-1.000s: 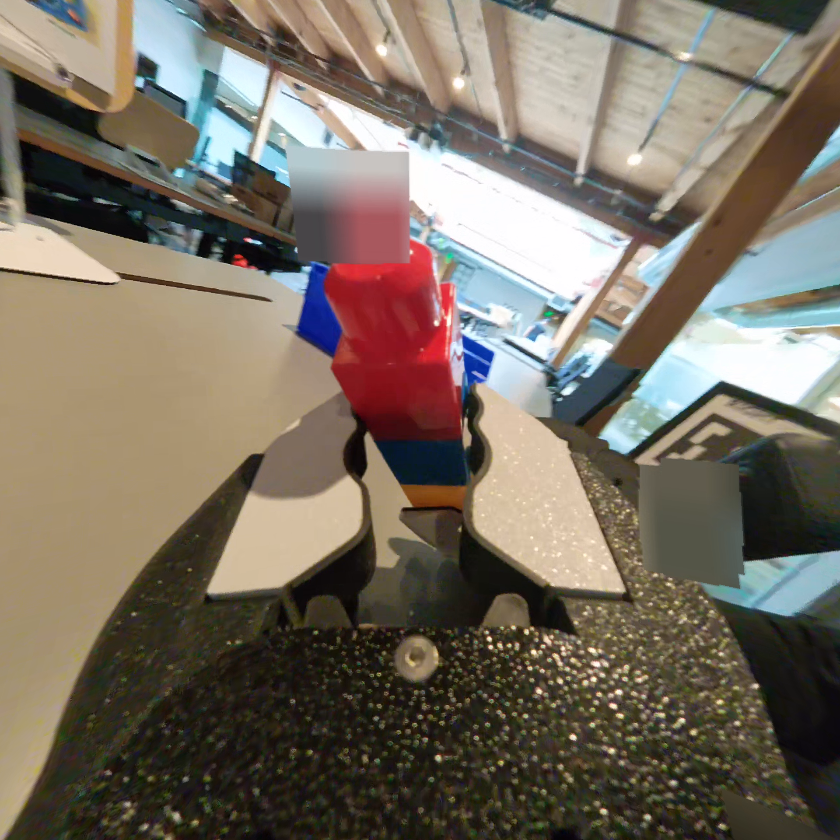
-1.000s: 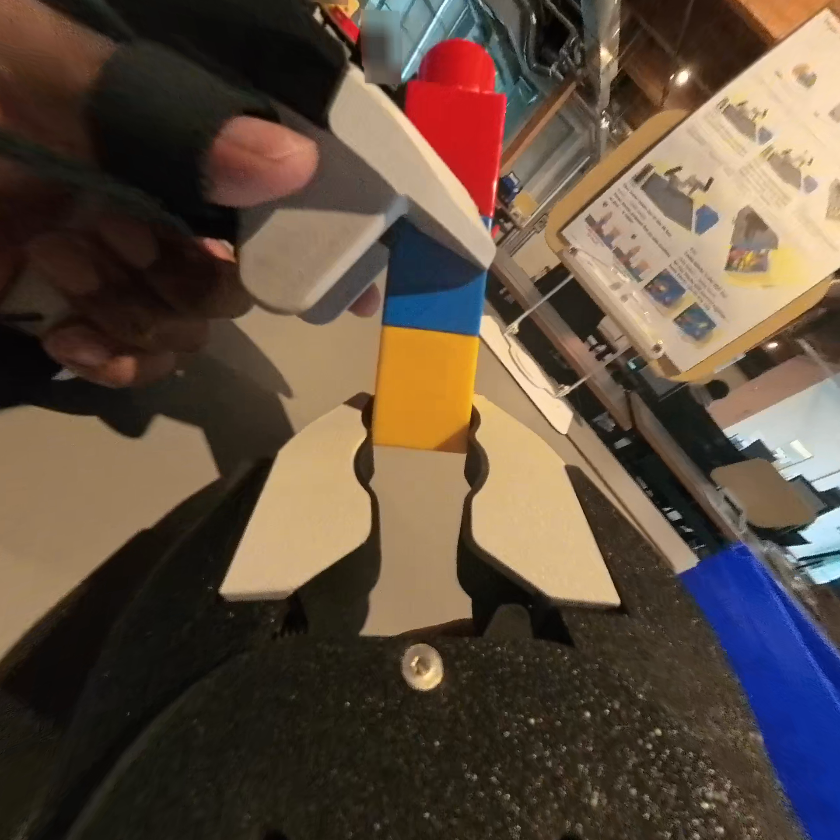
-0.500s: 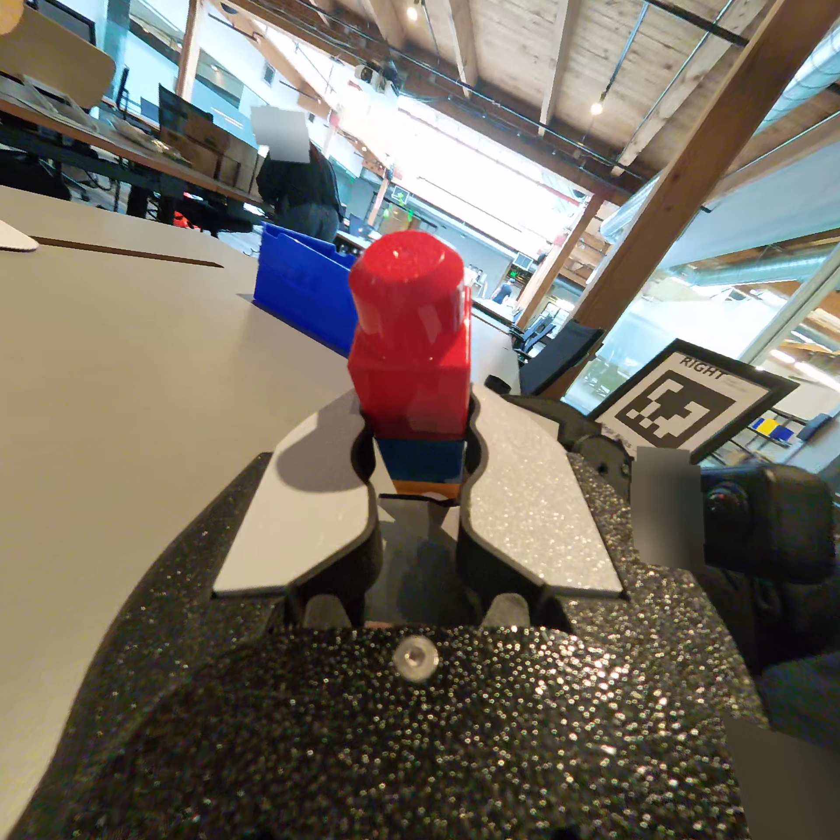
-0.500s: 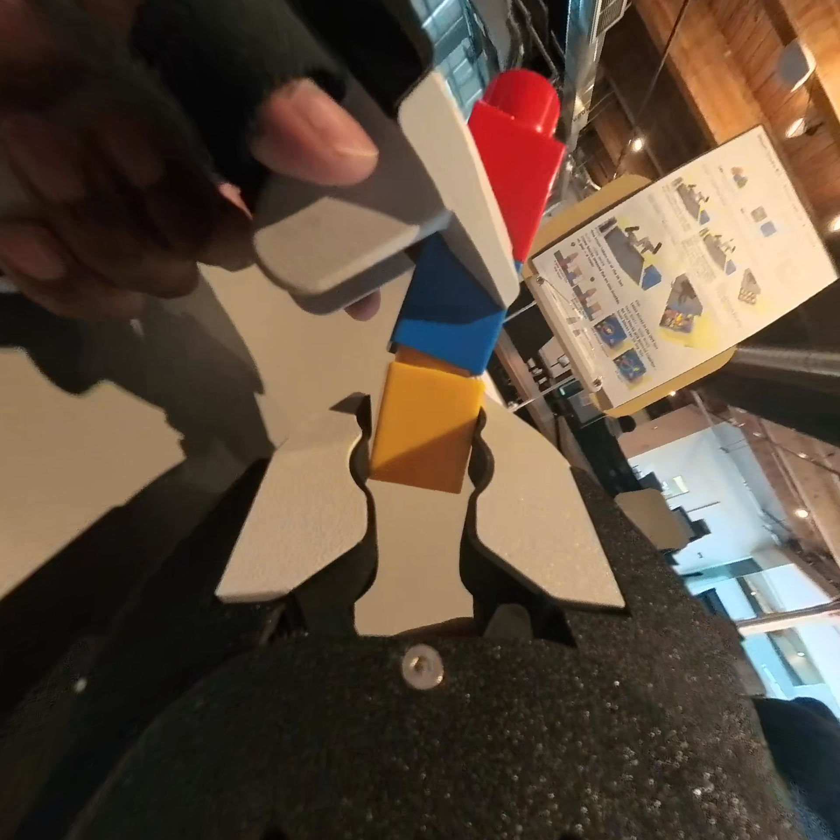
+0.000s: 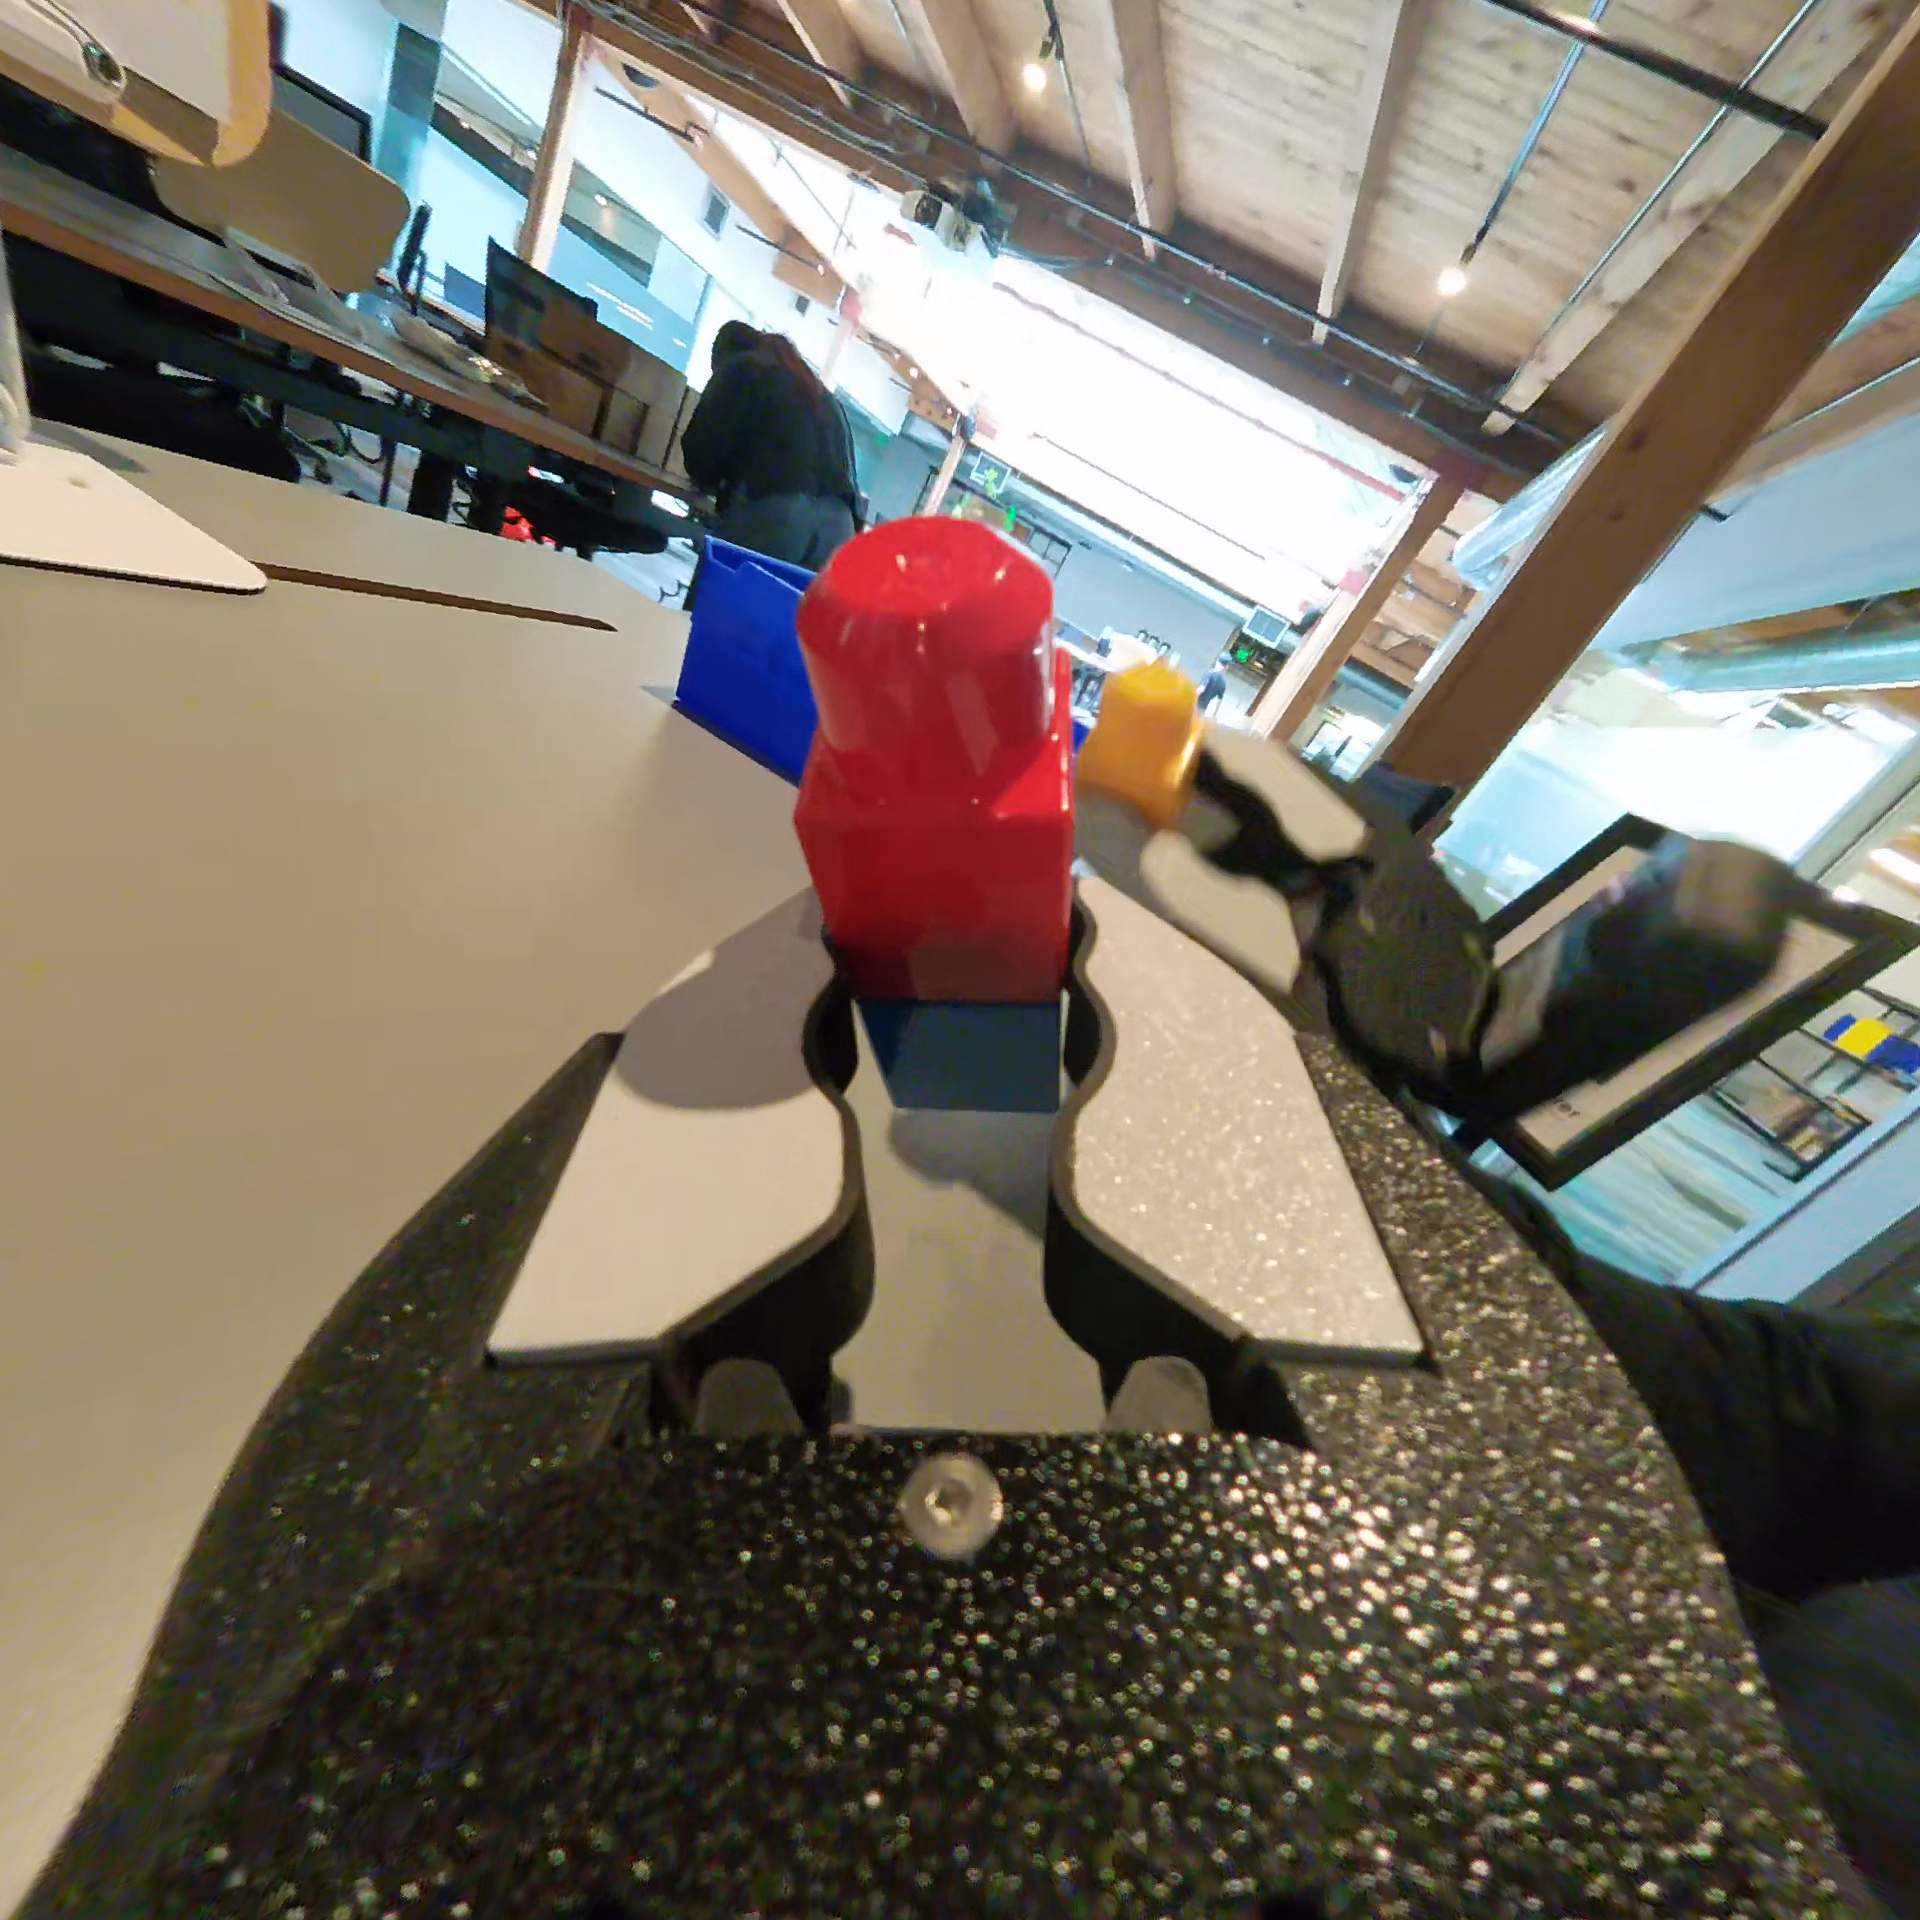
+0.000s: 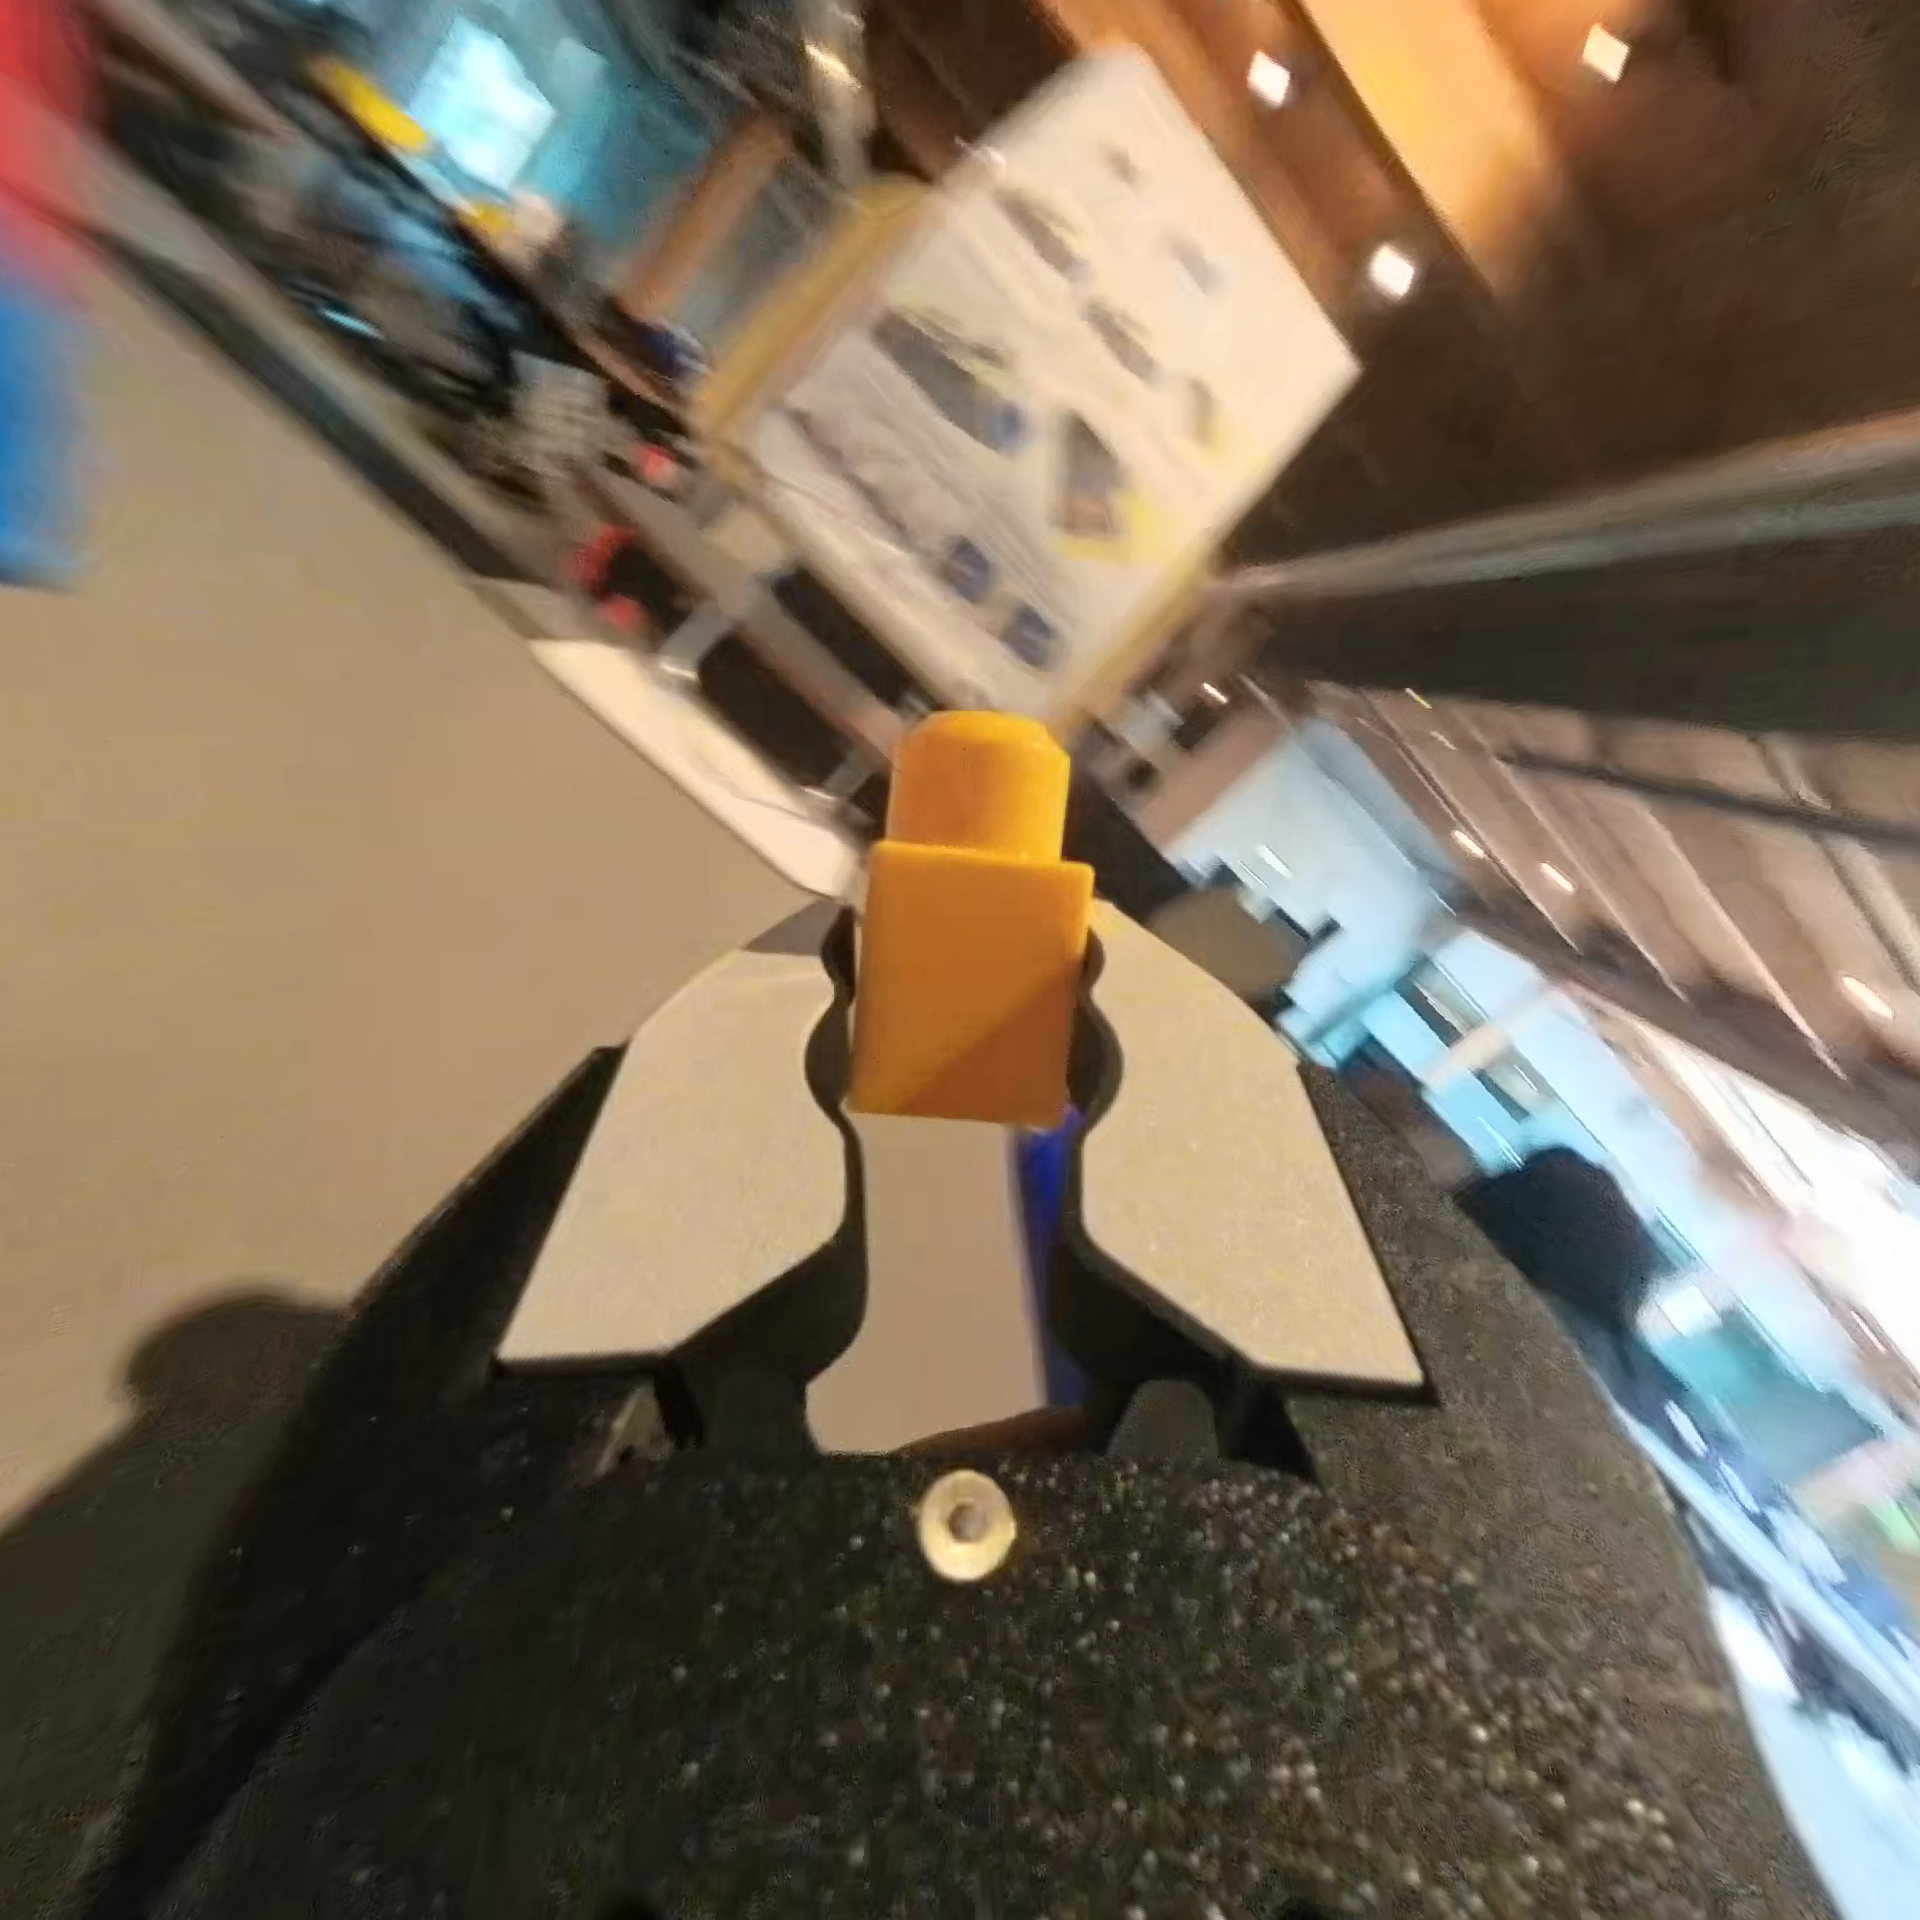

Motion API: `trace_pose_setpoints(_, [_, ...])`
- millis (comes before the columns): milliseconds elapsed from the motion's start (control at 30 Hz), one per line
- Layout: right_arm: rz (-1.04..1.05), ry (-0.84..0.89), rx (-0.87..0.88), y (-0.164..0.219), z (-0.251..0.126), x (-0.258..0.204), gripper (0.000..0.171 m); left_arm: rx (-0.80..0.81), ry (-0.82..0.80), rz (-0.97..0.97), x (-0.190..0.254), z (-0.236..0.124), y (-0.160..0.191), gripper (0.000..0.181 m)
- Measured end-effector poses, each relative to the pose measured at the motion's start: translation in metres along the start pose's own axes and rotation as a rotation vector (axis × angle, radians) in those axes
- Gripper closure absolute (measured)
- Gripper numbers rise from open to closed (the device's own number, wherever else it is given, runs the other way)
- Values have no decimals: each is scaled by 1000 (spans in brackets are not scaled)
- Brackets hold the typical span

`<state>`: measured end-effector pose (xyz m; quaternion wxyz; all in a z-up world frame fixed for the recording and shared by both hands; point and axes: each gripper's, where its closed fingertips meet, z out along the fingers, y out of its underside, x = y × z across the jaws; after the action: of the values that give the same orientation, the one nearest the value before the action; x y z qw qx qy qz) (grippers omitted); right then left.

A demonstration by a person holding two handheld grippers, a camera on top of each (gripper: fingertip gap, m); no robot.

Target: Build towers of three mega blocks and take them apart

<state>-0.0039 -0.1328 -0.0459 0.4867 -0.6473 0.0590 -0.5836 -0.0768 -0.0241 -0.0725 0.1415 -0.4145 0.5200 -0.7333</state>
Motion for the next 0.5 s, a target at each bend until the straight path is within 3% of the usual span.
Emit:
trace_pose_setpoints(100, [130, 187, -159, 50, 9, 97, 132, -8, -4, -4, -1, 1, 1, 145])
trace_pose_setpoints(233, [264, 216, -463, 138, 24, 178, 133, -13, -11, -7, -2, 2, 2, 145])
trace_pose_setpoints(367, [338, 173, -636, 203, 38, 203, 133, -11, -14, 1, -2, 2, 2, 145])
trace_pose_setpoints(500, [414, 90, -727, 239, 43, 189, 132, -19, -16, -3, -2, 3, 3, 145])
